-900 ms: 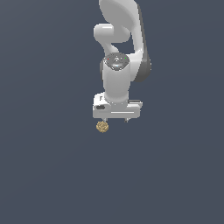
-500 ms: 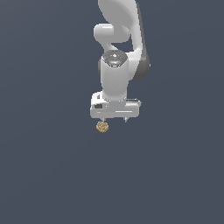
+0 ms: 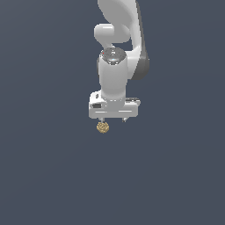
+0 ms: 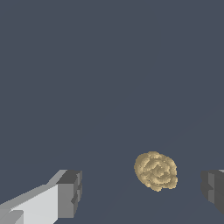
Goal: Pick up the object and move it to a goal position.
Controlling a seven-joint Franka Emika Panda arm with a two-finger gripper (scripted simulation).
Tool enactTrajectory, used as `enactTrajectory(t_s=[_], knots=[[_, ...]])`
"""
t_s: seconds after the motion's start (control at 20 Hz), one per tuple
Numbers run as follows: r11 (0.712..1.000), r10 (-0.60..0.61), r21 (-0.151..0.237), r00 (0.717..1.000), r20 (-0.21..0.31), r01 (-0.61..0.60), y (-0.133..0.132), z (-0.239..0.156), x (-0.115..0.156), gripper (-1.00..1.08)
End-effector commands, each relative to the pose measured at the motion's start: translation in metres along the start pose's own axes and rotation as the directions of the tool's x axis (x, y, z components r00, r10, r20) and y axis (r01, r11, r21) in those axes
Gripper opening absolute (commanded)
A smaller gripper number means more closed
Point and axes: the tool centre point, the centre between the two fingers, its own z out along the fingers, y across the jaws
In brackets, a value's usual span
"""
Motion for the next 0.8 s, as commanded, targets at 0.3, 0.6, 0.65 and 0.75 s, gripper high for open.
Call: enactTrajectory(t_s=[0.3, 0.6, 0.65, 0.75], knots=[[0.998, -0.06, -0.002, 0.998, 0.004, 0.06, 0.004, 0.005, -0.003, 1.0], [0.988, -0.154, -0.003, 0.988, 0.01, 0.154, 0.011, 0.013, -0.008, 1.0], [0.985, -0.173, -0.003, 0.985, 0.011, 0.174, 0.012, 0.015, -0.009, 1.0], [0.976, -0.216, -0.003, 0.976, 0.014, 0.216, 0.015, 0.019, -0.011, 1.0]])
